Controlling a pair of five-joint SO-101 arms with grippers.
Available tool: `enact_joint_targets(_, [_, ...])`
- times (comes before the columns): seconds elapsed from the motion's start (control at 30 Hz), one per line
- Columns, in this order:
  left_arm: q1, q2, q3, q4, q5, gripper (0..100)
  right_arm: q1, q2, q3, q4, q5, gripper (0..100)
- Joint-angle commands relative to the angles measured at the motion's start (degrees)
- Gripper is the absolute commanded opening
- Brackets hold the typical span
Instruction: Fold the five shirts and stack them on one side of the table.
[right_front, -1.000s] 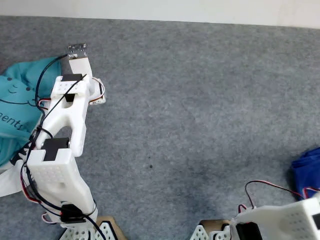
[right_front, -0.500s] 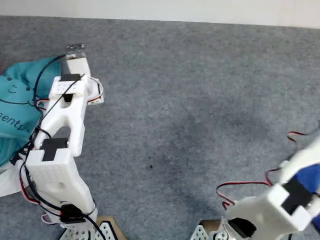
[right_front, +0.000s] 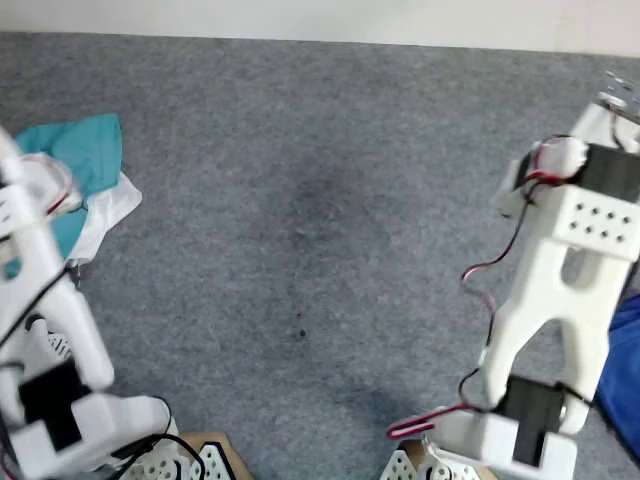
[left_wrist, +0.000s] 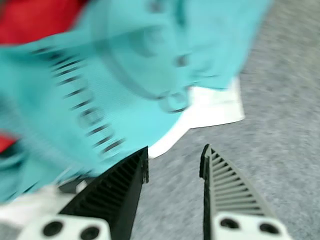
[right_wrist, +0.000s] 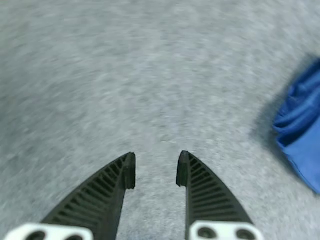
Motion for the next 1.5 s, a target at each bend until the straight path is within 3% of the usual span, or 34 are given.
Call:
enact_joint_targets(0.0, [-4.44, -9.63, 3.38, 0.62, 0.18, 19, -4.62, -8.75, 5.67, 0.84, -0.44, 14.6])
enact_joint_targets(0.27, [-5.93, -29.23, 13.41, -1.41, 0.18, 19, -6.99, -22.29, 12.26, -1.89, -0.26, 14.6])
enact_joint_targets(0.4, [-6.29, -30.37, 17.36, -5.10, -0.44, 19, -7.43, -22.29, 13.05, -2.07, -0.09, 14.6])
enact_joint_targets(0.5, [-11.12, -28.70, 18.24, -6.15, -5.80, 19, -9.10, -22.29, 13.85, -2.86, 0.00, 14.6])
enact_joint_targets(0.67, [-18.15, -18.95, 14.90, -10.81, -3.43, 19, -10.95, -22.29, 19.82, -9.71, 0.00, 14.6])
enact_joint_targets(0.87, [-21.93, -1.27, 2.51, -11.08, -2.55, 19, -13.85, -22.29, 27.74, -16.84, 0.00, 14.6])
enact_joint_targets(1.07, [-21.93, 14.11, -12.35, -11.08, 3.25, 19, -15.69, -22.29, 30.73, -19.56, 0.00, 14.6])
enact_joint_targets(1.47, [-21.05, 32.13, -30.81, -8.62, 3.52, 19, -19.12, -22.37, 30.90, -19.56, 0.00, 14.6])
